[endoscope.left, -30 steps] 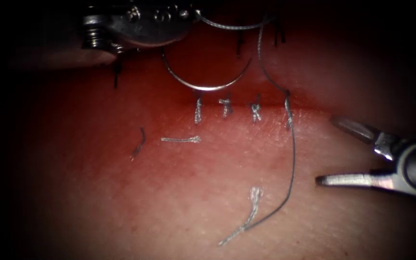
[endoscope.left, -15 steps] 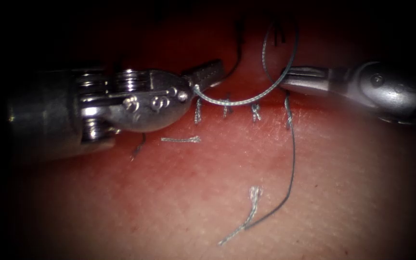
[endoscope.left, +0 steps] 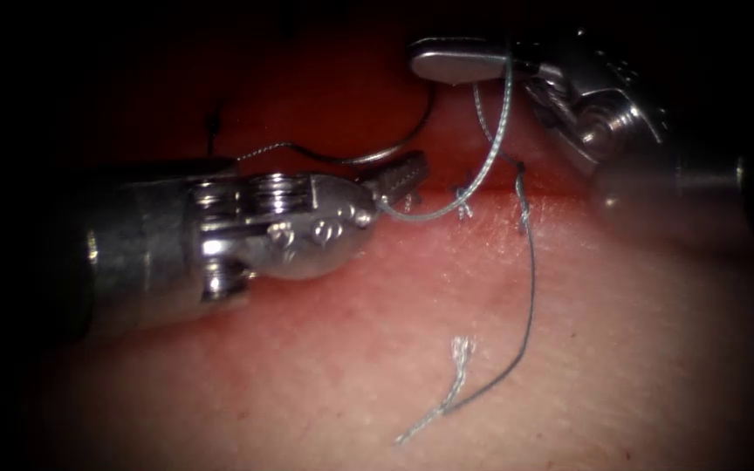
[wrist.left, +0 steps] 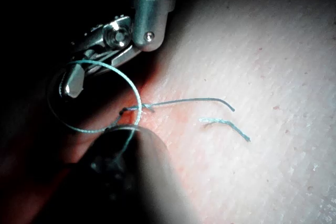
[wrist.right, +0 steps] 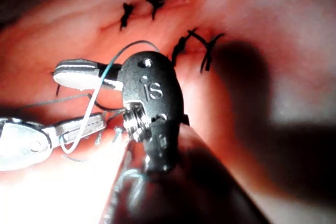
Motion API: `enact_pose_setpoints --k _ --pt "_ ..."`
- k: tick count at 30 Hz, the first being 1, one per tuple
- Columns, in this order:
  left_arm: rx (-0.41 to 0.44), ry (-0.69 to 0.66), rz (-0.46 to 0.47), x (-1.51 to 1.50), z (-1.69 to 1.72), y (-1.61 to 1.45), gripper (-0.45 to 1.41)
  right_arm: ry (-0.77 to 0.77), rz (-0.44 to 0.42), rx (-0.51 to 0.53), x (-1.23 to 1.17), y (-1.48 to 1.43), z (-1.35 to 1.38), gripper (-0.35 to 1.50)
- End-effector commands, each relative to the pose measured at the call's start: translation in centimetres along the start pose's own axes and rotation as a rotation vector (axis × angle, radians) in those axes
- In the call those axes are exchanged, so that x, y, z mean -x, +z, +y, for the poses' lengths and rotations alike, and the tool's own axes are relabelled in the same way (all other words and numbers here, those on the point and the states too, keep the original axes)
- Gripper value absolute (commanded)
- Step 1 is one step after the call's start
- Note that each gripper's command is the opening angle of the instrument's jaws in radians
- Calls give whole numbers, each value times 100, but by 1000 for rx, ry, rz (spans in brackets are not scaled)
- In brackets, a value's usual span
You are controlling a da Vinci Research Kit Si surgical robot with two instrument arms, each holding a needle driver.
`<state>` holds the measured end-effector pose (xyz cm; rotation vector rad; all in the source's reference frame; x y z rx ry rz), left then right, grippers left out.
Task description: Wound Closure
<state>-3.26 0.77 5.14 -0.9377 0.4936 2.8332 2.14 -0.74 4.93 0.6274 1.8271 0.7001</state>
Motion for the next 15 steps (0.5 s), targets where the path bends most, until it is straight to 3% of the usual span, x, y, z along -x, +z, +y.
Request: enact_pose_setpoints --k 1,8,15 --pt "1 1 -3 0 -3 12 -45 13 -5 -11 4 15 -2 -35" --pt "3 0 -17 16 -14 31 -45 70 -76 -71 7 16 -31 -35" --pt "2 -3 -25 22 -21 48 -45 -37 -290 -317 9 16 -53 -35"
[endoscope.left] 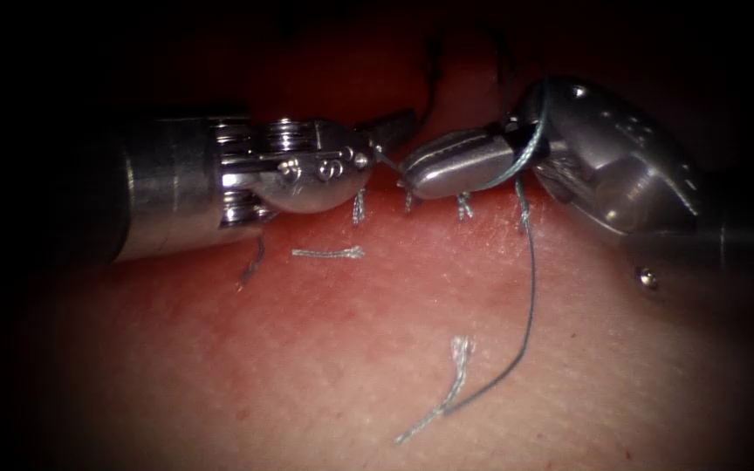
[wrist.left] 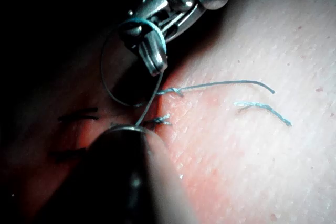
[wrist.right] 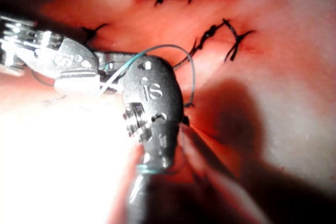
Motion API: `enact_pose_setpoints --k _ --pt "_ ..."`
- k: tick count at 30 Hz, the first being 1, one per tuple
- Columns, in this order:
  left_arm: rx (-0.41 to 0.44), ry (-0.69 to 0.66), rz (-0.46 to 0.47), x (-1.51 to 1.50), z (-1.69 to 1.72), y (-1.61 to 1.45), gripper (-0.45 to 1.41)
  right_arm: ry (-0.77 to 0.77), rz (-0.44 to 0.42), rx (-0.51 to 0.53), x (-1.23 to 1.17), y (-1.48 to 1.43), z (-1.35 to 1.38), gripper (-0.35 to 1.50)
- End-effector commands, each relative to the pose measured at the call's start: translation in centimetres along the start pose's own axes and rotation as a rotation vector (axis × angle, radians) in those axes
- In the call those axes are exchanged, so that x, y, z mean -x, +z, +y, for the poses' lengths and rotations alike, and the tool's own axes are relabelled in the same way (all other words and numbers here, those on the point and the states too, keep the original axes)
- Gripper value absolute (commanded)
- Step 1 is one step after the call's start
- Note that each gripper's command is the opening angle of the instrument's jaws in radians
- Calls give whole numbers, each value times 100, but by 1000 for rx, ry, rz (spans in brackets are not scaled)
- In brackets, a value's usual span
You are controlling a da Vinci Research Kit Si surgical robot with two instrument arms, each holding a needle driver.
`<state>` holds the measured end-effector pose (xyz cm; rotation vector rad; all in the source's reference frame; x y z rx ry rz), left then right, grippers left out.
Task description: Wound Closure
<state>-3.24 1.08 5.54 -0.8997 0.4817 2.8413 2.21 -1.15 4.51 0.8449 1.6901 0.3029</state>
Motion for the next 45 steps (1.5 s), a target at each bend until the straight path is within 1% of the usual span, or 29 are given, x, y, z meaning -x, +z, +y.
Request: enact_pose_setpoints --k 1,6,9,11,14,18,20,21,22,25,28,36,38,39,40,42,45 --pt "-5 -1 -1 -5 -2 9 -45 -28 -54 -63 4 4 2 -35" --pt "-3 -1 -3 -11 3 11 -45 -49 -183 -199 7 3 -7 -35" --pt "-2 -2 -3 -13 3 10 -45 -57 -256 -253 10 3 -10 -33" --pt "-1 -2 -2 -14 3 8 -45 -62 -317 -265 12 3 -11 -16" --pt "0 -2 -2 -14 4 6 -45 -74 -439 -299 18 4 -13 10" --pt "1 0 0 -13 4 4 -45 -89 -545 -334 24 5 -16 36" --pt "1 0 1 -12 4 4 -45 -96 -583 -358 27 5 -18 41" --pt "1 0 1 -12 4 4 -45 -95 -603 -363 28 6 -19 47" --pt "2 1 2 -11 4 4 -45 -85 -640 -374 33 7 -21 63" --pt "2 2 3 -10 4 2 -45 -84 -698 -387 41 10 -25 74" --pt "4 3 4 -9 5 0 -45 -94 -745 -387 48 12 -26 79" --pt "5 4 4 -10 6 -3 -45 -112 -867 -379 57 18 -31 78" --pt "5 4 4 -10 7 -4 -45 -118 -901 -377 59 20 -34 58" --pt "5 4 5 -11 7 -6 -45 -122 -920 -378 59 21 -36 9" --pt "6 5 5 -11 8 -7 -45 -125 -932 -377 60 21 -37 -35" --pt "5 5 3 -13 10 -10 -45 -122 -950 -390 59 21 -40 -35" --pt "6 9 2 -16 16 -18 -45 -119 -947 -390 54 20 -39 -35"
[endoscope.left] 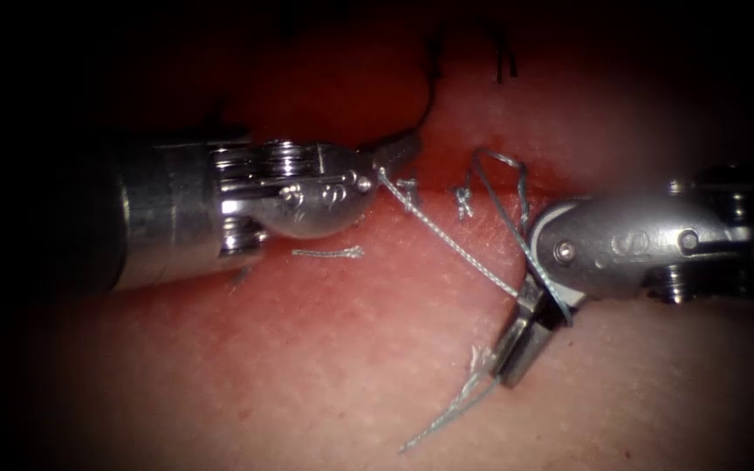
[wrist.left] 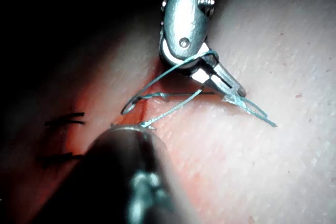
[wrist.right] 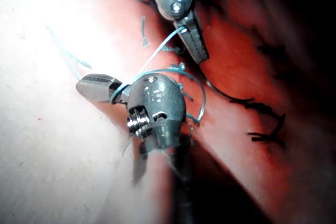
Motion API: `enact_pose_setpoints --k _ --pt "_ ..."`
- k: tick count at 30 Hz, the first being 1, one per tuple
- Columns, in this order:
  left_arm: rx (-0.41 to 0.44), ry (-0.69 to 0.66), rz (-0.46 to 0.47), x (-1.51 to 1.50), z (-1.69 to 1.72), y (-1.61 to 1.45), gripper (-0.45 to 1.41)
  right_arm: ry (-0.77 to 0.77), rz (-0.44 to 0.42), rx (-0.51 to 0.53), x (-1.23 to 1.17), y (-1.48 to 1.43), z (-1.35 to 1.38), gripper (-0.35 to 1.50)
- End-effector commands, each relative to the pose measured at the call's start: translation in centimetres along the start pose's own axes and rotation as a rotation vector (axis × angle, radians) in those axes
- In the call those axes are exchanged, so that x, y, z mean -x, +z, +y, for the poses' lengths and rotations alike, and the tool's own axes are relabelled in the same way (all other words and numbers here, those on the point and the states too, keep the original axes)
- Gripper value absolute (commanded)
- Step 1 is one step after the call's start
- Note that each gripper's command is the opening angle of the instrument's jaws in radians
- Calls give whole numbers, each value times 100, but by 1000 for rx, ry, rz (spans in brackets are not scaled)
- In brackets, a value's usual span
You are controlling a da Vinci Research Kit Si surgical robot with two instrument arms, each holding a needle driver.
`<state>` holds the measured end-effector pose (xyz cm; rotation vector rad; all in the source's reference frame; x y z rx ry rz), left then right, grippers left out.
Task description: Wound Closure
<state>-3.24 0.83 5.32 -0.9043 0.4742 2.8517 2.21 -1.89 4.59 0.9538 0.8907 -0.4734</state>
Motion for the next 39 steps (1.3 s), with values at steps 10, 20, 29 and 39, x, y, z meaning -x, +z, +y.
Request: enact_pose_setpoints --k 10,20,29,39 --pt "-1 14 -9 -7 20 -31 -45 5 61 34 -4 -32 9 -35" --pt "13 38 -39 -13 55 -45 -45 24 142 90 3 -63 17 -35" --pt "30 65 -48 -18 92 -76 -45 45 233 209 10 -110 33 -35" --pt "39 86 -31 -34 124 -132 -45 94 278 355 34 -141 60 -35"
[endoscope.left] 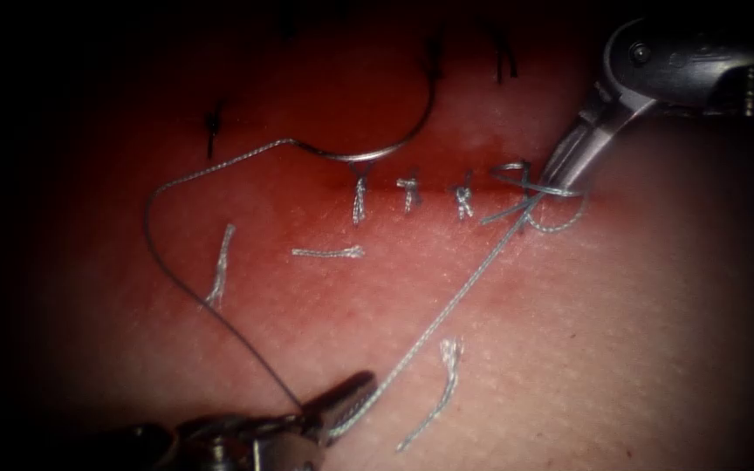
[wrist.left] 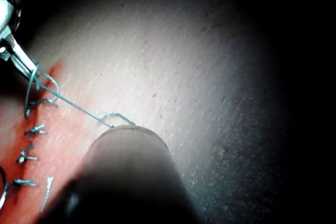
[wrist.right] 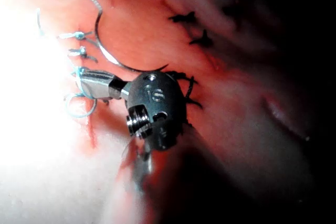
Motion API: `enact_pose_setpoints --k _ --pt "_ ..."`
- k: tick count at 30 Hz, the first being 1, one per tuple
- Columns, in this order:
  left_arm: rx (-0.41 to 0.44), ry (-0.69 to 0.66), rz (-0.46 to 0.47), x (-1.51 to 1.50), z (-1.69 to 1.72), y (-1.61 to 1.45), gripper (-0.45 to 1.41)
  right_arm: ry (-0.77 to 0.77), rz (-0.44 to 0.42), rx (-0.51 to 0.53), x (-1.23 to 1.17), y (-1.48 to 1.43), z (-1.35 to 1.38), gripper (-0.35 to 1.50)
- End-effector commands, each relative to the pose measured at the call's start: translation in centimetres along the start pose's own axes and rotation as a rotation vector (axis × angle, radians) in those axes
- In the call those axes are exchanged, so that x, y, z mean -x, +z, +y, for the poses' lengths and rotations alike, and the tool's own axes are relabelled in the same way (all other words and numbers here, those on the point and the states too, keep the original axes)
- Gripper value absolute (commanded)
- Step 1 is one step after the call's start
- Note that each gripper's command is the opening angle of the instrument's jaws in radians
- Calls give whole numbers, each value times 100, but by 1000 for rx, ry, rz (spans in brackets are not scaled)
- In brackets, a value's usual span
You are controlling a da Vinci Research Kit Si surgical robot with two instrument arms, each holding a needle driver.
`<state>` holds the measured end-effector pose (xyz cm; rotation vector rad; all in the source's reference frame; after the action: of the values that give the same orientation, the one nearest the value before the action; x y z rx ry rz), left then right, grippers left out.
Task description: Wound Closure
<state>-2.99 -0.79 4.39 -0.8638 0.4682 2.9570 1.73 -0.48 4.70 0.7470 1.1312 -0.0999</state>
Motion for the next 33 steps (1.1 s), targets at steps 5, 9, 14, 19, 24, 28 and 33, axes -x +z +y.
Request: enact_pose_setpoints --k 5,9,14,19,24,28,33 --pt "16 16 20 -19 21 -19 -45 27 15 97 9 -10 33 -35" --pt "22 29 29 -30 36 -38 -45 51 48 168 14 -17 43 -35" --pt "28 44 31 -32 51 -52 -45 62 71 217 15 -18 45 -35" --pt "47 66 26 -31 72 -65 -45 79 83 252 15 -17 44 -35" --pt "78 80 53 -38 85 -79 -45 91 75 274 21 -14 44 -35" --pt "110 92 92 -47 93 -92 -45 105 65 317 27 -12 42 -35" --pt "143 105 119 -56 109 -92 -45 140 44 423 40 -11 42 -35"
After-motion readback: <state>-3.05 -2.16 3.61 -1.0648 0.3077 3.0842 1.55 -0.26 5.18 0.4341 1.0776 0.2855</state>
